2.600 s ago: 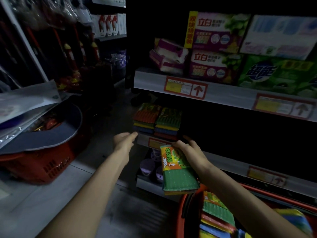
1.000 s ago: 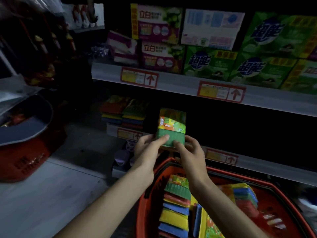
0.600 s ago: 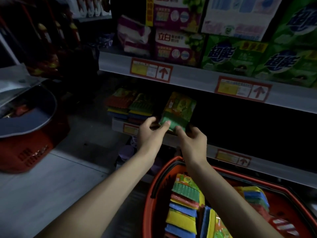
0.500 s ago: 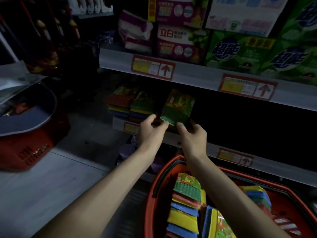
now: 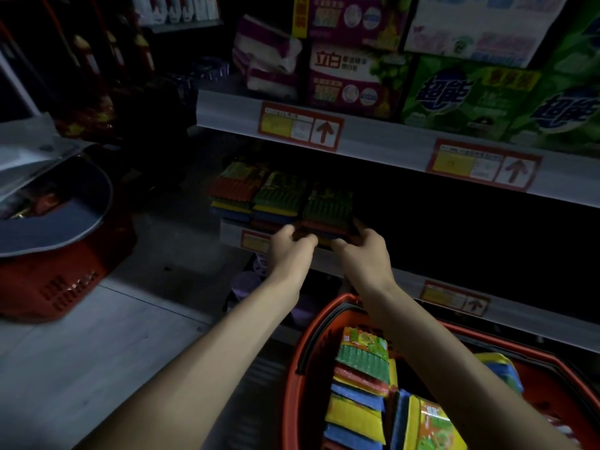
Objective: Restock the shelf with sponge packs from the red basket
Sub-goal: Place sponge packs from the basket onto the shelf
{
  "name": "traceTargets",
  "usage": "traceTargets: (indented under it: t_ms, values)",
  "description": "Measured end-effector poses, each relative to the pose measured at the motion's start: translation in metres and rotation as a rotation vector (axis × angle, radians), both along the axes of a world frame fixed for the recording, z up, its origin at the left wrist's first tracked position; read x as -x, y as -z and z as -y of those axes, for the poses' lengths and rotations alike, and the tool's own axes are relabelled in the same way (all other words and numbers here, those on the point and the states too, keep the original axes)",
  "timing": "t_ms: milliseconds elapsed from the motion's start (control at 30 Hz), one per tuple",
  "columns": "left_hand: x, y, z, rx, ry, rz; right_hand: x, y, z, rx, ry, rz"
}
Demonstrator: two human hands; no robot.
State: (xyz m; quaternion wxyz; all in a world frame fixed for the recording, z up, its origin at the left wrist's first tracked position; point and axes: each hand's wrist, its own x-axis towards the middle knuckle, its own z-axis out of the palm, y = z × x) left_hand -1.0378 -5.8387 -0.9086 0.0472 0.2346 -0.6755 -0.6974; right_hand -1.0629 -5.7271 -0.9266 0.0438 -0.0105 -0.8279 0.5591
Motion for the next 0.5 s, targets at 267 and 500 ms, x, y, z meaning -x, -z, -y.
traceTargets:
  t_ms: [267,500]
  values:
    - [0.003,-0.001,0.006,0.053,-0.057,0.045,-0.001,-0.009,-0.004,-0.063,-0.05,0.018]
    - [0.005,0.0,0.01,-0.028,-0.186,0.021,-0.002,-0.012,-0.01,-0.066,-0.044,0.019]
